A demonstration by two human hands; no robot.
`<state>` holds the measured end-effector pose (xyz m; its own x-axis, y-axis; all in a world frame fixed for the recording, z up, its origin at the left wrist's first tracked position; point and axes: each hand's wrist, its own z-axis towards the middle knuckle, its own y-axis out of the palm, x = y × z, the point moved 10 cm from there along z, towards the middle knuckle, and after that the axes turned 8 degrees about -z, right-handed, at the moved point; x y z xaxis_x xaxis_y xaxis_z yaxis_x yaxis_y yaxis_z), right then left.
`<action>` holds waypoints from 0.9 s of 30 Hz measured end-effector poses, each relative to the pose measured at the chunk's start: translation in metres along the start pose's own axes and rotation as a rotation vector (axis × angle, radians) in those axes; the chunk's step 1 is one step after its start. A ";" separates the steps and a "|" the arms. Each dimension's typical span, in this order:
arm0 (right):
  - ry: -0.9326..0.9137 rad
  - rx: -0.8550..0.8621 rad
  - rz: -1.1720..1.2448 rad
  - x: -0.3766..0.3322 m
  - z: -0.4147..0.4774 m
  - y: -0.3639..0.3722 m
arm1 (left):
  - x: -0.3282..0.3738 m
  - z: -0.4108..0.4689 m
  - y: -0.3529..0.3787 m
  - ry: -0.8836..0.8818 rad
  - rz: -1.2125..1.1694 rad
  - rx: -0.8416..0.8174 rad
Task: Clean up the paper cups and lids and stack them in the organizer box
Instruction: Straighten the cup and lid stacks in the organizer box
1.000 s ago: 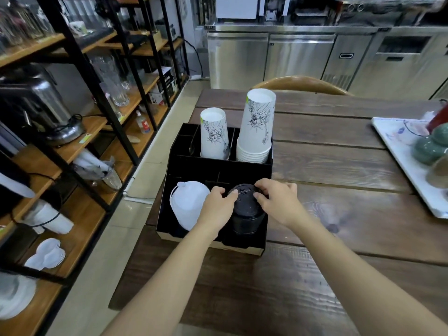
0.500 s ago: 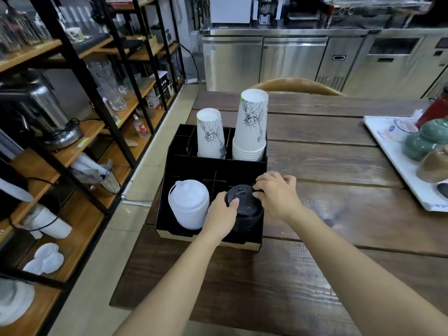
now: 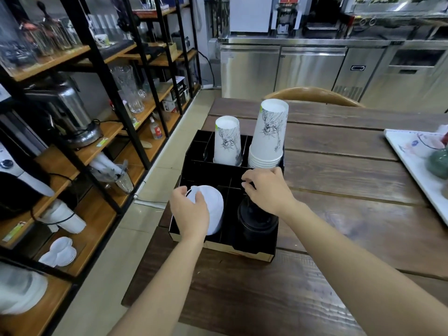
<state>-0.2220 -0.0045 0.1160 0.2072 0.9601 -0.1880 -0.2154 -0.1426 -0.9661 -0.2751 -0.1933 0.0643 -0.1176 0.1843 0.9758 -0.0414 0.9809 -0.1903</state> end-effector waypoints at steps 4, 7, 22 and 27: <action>-0.125 -0.121 -0.030 -0.039 0.018 0.027 | -0.031 0.001 0.001 -0.173 0.011 -0.043; -0.148 -0.215 -0.085 -0.052 0.027 0.050 | -0.036 0.005 0.000 -0.176 0.042 -0.040; -0.230 -0.232 -0.333 -0.068 0.034 0.078 | -0.042 0.021 0.005 -0.176 0.137 -0.246; -0.192 -0.318 -0.276 -0.065 0.029 0.079 | -0.040 0.023 0.006 -0.146 0.221 -0.281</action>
